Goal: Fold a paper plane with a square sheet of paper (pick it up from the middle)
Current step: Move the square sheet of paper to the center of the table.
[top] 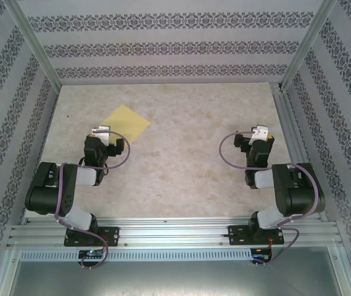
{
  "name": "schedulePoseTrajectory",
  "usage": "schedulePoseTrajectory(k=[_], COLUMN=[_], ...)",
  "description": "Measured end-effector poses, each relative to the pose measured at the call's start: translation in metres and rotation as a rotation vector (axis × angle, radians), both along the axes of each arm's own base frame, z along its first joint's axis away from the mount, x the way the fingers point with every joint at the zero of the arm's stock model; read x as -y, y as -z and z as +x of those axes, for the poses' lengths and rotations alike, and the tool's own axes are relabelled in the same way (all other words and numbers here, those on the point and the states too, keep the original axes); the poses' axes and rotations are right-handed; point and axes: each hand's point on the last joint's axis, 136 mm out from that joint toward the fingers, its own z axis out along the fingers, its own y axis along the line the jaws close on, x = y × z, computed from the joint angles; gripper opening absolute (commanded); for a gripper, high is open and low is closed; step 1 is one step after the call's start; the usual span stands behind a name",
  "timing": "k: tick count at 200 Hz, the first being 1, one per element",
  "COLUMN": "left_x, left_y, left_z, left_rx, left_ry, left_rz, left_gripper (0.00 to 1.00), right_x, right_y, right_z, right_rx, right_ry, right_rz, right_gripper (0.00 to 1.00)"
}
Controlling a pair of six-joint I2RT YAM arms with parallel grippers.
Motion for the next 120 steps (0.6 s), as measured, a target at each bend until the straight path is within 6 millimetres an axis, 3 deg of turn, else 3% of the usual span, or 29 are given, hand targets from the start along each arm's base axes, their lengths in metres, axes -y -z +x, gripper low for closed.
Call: schedulePoseTrajectory(k=[120], left_x=[0.0], left_y=[0.0], left_z=[-0.0001], left_rx=[0.0], left_ry=[0.0], left_rz=[0.0], left_gripper=[1.0], right_x=[-0.0034], right_y=[-0.0005], right_z=[0.0014], right_rx=[0.004], right_ry=[-0.035], right_rz=[0.011], right_gripper=[0.98])
